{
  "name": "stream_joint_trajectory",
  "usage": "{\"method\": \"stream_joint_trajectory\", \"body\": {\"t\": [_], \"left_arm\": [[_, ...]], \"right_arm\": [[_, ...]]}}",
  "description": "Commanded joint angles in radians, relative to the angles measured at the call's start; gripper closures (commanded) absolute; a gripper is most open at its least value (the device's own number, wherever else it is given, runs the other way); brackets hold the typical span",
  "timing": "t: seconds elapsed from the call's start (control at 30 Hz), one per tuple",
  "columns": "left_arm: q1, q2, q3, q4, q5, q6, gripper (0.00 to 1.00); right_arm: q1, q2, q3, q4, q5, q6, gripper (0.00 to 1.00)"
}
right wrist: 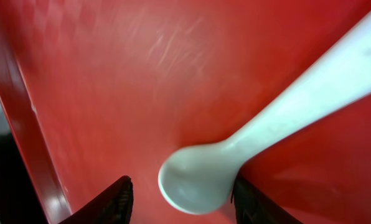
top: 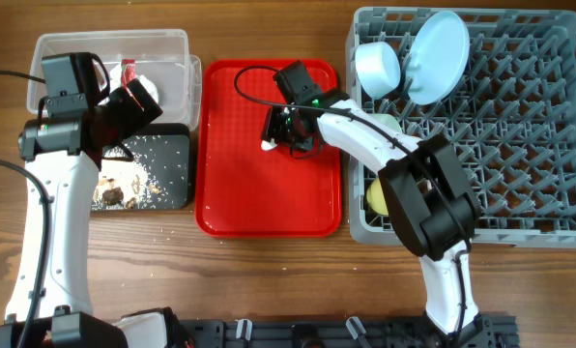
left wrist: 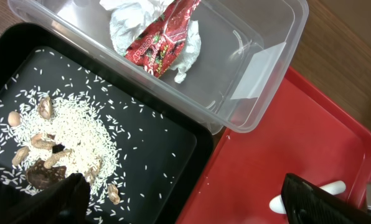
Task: Sort waste into correct bins and load items into the dishwasher rack
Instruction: 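Reach the right gripper to the white spoon on the red tray and grasp it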
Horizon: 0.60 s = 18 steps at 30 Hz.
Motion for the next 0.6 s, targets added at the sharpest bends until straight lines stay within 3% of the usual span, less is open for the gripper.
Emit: {"method": "stream_joint_trajectory", "body": {"t": [0.0,0.17,0.33,0.57], "left_arm": [[0.004,0.006,0.002,0.002,-0.010,0.005,0.00],[0.004,0.006,0.002,0.002,-0.011,0.005,0.00],[0.004,0.006,0.002,0.002,-0.010,0.005,0.00],[0.004,0.006,0.002,0.002,-0.010,0.005,0.00]], "right_arm": [[0.015,0.069,-0.037,-0.005,0.149,0.225,0.47],[0.051,0.084,-0.039,0.004,0.235,0.254,0.55],[0.066,0.101,-0.041,0.006,0.234,0.229,0.77],[0.066,0.101,-0.042,0.006,0.225,0.101,0.94]]}}
